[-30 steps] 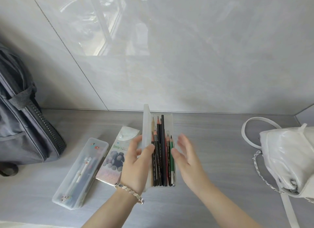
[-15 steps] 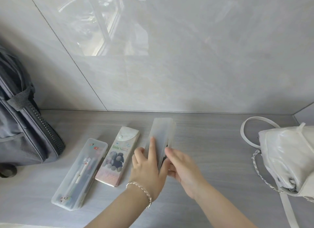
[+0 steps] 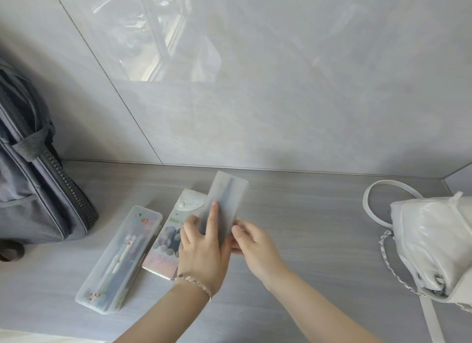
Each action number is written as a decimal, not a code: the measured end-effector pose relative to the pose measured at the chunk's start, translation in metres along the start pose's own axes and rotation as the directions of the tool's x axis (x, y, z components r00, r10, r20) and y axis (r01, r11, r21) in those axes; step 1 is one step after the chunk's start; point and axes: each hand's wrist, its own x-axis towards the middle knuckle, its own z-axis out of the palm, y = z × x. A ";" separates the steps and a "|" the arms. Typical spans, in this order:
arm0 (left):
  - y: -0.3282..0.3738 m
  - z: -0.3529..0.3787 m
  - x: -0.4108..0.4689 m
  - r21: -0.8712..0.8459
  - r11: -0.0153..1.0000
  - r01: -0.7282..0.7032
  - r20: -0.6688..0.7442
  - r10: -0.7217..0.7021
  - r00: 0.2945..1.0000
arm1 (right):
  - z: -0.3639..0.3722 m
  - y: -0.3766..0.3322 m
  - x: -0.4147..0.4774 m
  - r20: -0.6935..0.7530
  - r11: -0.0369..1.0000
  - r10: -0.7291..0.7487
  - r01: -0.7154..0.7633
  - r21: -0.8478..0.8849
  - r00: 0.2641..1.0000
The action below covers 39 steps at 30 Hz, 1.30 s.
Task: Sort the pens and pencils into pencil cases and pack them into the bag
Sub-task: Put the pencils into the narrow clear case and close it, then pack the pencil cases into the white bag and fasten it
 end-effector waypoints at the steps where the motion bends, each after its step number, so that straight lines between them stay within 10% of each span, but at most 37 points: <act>1: -0.004 -0.001 0.006 -0.033 0.995 0.098 0.047 -0.096 0.994 | -0.002 0.004 0.003 -0.005 0.999 0.016 -0.016 -0.052 1.000; 11: -0.056 0.005 0.034 0.389 0.881 0.269 0.195 -0.364 0.911 | -0.049 0.038 0.009 -0.051 0.938 0.121 -0.131 -0.322 0.991; 15: -0.011 -0.001 0.037 0.322 0.947 0.011 0.272 -0.103 0.957 | -0.074 0.033 0.003 -0.064 0.903 0.092 -0.111 -0.415 0.994; 19: 0.052 -0.008 0.037 0.157 0.932 -0.328 0.709 0.125 0.694 | -0.106 0.014 -0.016 -0.114 0.830 0.041 -0.098 -0.550 0.993; 23: 0.114 -0.008 0.029 0.202 0.745 -0.635 0.752 0.298 0.588 | -0.165 -0.016 -0.052 -0.304 0.751 -0.163 -0.081 -0.655 0.939; 27: 0.160 -0.002 0.020 0.163 0.658 -0.735 0.754 0.397 0.523 | -0.231 -0.045 -0.090 -0.398 0.496 -0.354 -0.191 -0.847 0.846; 32: 0.193 0.004 0.010 0.091 0.612 -0.786 0.738 0.488 0.466 | -0.305 -0.038 -0.125 -0.549 -0.122 -0.014 -0.546 -0.829 0.836; 39: 0.189 0.005 0.005 -0.044 0.673 -0.739 0.698 0.550 0.459 | -0.331 -0.015 -0.130 -0.429 -0.247 -0.047 -0.427 -0.870 0.902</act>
